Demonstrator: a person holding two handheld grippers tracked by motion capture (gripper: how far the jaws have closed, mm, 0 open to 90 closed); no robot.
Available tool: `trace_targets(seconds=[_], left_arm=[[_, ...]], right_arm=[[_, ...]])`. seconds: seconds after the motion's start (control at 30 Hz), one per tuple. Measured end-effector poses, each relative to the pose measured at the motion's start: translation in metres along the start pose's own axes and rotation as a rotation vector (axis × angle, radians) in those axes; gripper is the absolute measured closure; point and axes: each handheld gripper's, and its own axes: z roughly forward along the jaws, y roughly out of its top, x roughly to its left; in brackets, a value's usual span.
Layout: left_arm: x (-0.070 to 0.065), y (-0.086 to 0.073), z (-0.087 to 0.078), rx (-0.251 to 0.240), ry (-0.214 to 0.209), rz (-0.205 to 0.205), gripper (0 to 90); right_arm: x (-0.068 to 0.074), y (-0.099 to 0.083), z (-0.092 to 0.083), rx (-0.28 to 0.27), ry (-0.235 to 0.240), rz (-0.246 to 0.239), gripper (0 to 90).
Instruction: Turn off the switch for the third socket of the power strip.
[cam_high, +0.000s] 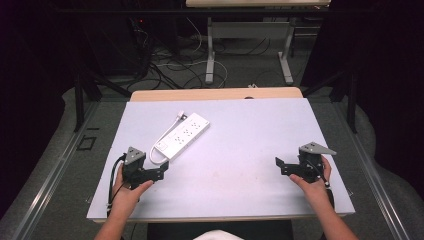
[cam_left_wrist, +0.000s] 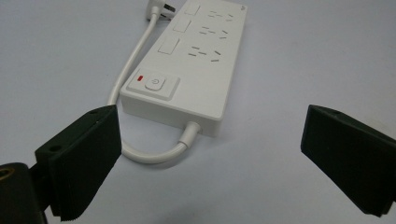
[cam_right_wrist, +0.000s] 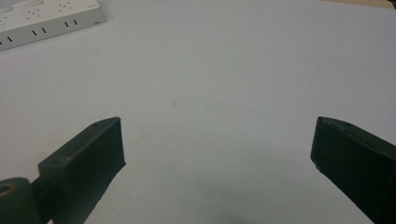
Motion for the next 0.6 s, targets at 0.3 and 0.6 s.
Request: trace_targets(seconds=[0.3,0.6], left_arm=[[-0.001,0.001,-0.0006,0.009,0.002,0.009,6.8],[-0.008,0.008,-0.0003,0.014,-0.014,0.005,8.8]], right_arm=[[0.0002,0.0009,0.0,-0.008,0.001,0.0,2.9],[0.0018,0.0005,-0.0013,-0.011,0.0,-0.001,3.7]])
